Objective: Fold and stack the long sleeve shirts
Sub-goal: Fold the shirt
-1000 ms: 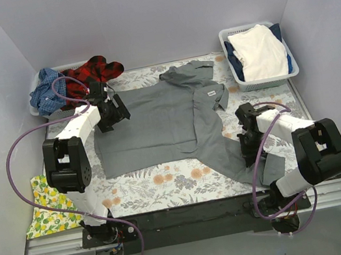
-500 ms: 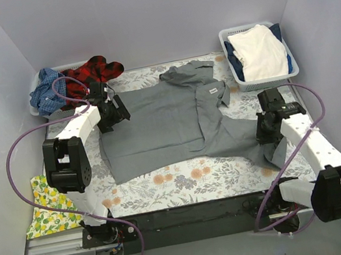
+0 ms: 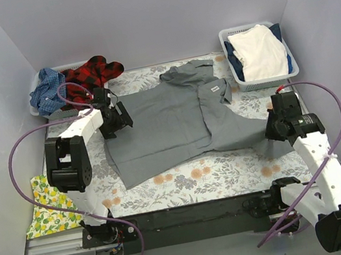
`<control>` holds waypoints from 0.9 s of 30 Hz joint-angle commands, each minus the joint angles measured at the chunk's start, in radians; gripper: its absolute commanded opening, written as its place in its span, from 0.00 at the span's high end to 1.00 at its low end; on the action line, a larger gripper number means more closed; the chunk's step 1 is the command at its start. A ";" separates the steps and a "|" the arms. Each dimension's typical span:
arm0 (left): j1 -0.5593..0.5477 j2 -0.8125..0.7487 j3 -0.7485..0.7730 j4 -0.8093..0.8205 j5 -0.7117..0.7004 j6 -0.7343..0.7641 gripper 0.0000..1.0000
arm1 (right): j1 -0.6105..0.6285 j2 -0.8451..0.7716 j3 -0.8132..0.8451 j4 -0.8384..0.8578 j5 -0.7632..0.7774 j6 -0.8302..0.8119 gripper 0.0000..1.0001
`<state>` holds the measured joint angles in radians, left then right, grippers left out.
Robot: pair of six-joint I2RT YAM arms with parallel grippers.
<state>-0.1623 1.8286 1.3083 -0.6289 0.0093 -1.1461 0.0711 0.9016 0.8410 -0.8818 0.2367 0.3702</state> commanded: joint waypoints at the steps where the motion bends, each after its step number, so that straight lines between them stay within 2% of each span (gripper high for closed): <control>1: -0.014 -0.051 -0.047 -0.012 0.012 -0.004 0.21 | -0.007 -0.066 0.064 -0.011 0.027 -0.007 0.99; 4: -0.023 -0.142 -0.101 -0.075 0.020 -0.033 0.20 | -0.007 -0.029 0.066 0.006 0.001 -0.002 0.99; 9: -0.032 -0.386 -0.245 -0.193 0.018 -0.105 0.20 | -0.007 0.049 0.038 0.086 -0.108 0.019 0.99; 11: -0.039 -0.425 -0.299 -0.250 0.024 -0.144 0.20 | -0.007 0.088 0.043 0.116 -0.123 0.015 0.99; 16: -0.049 -0.581 -0.417 -0.253 0.067 -0.231 0.22 | 0.019 0.172 0.093 0.126 -0.096 -0.022 0.99; 21: -0.081 -0.626 -0.507 -0.325 0.061 -0.293 0.27 | 0.021 0.191 0.107 0.150 -0.116 -0.004 0.99; 27: -0.103 -0.640 -0.593 -0.279 0.077 -0.345 0.34 | 0.021 0.198 0.127 0.158 -0.125 0.003 0.99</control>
<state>-0.2485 1.2076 0.7570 -0.9226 0.0662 -1.4334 0.0898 1.0977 0.9092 -0.7586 0.1249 0.3653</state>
